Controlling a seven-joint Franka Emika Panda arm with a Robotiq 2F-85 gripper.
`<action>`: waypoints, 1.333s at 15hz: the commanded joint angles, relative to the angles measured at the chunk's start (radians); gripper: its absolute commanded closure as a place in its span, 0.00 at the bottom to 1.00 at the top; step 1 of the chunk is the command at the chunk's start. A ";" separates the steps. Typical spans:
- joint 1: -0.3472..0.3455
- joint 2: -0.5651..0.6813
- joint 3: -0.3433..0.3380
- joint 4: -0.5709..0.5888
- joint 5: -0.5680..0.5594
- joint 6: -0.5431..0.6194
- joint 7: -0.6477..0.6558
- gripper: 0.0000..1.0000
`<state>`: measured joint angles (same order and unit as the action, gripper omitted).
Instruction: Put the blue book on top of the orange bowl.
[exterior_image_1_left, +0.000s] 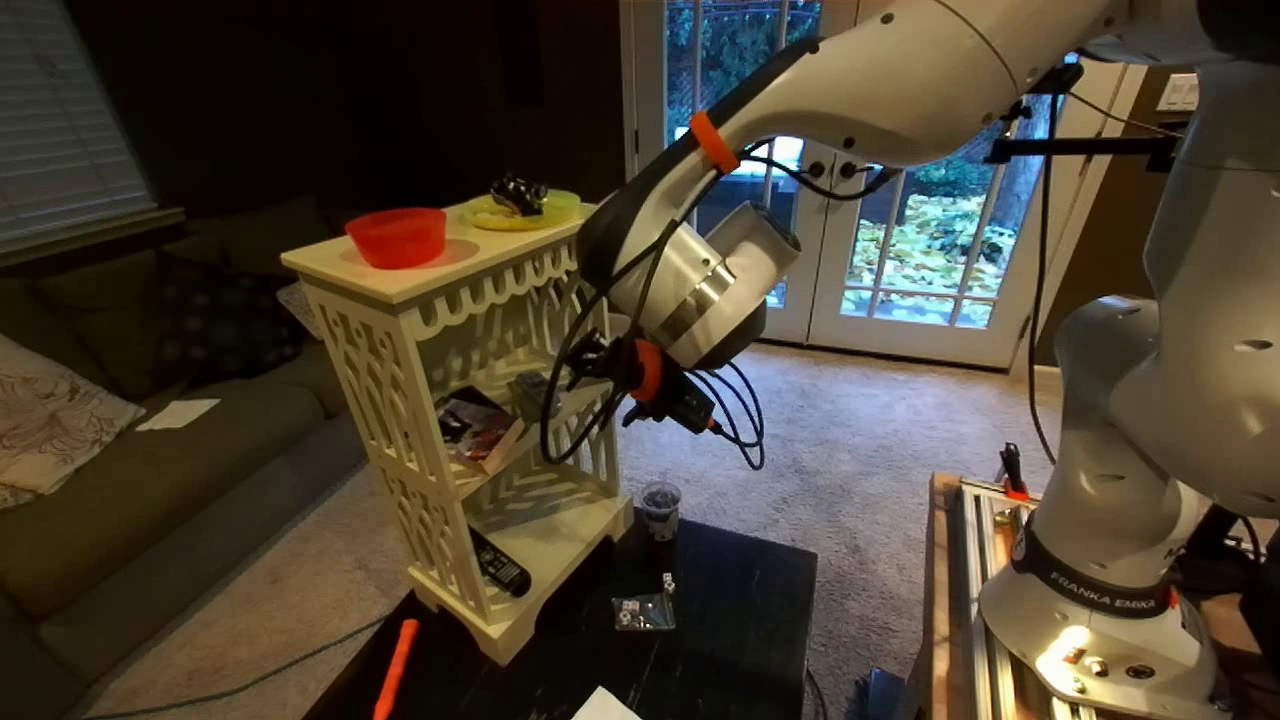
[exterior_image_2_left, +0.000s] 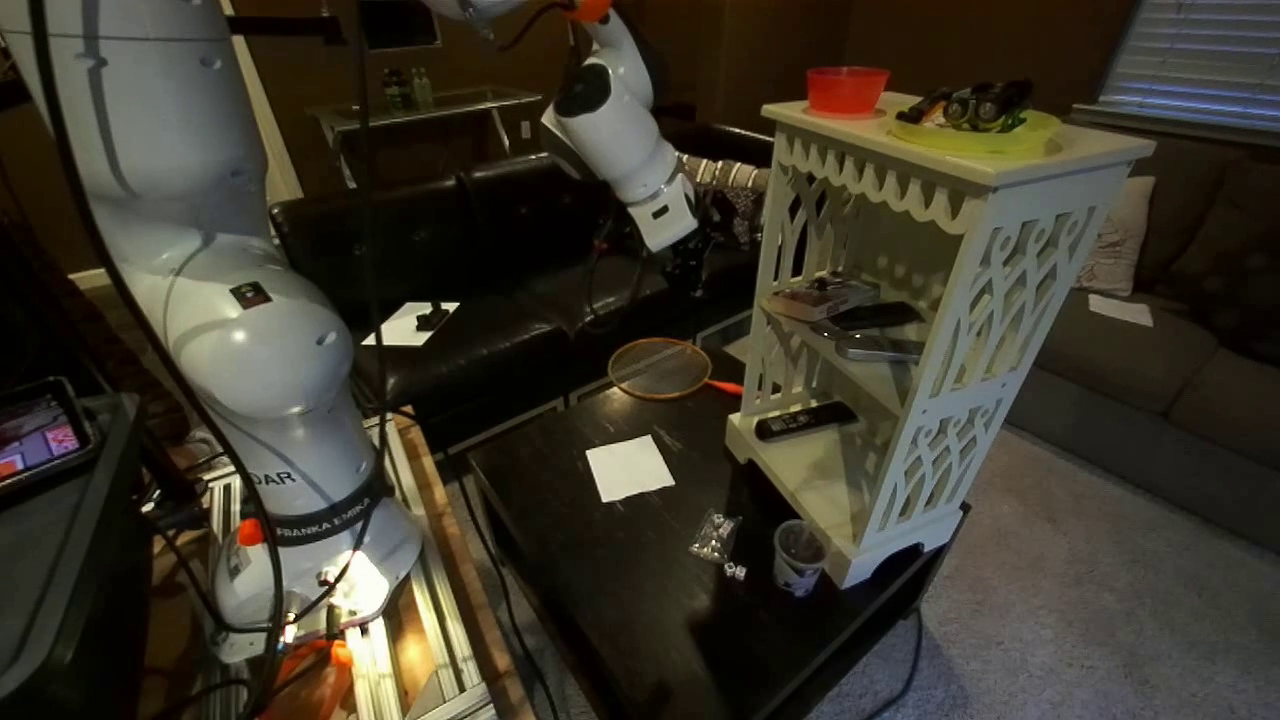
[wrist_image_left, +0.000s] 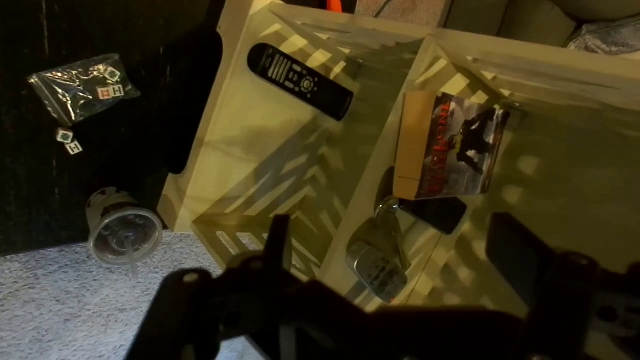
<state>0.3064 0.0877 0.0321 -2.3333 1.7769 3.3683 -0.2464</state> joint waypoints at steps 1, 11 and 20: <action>-0.060 -0.026 0.053 -0.023 -0.133 -0.052 0.159 0.00; -0.057 -0.088 0.015 0.011 0.179 -0.162 -0.064 0.00; -0.126 -0.091 -0.086 -0.029 0.523 -0.184 -0.624 0.00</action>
<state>0.2018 -0.0029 -0.0345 -2.3281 2.1959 3.2300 -0.7426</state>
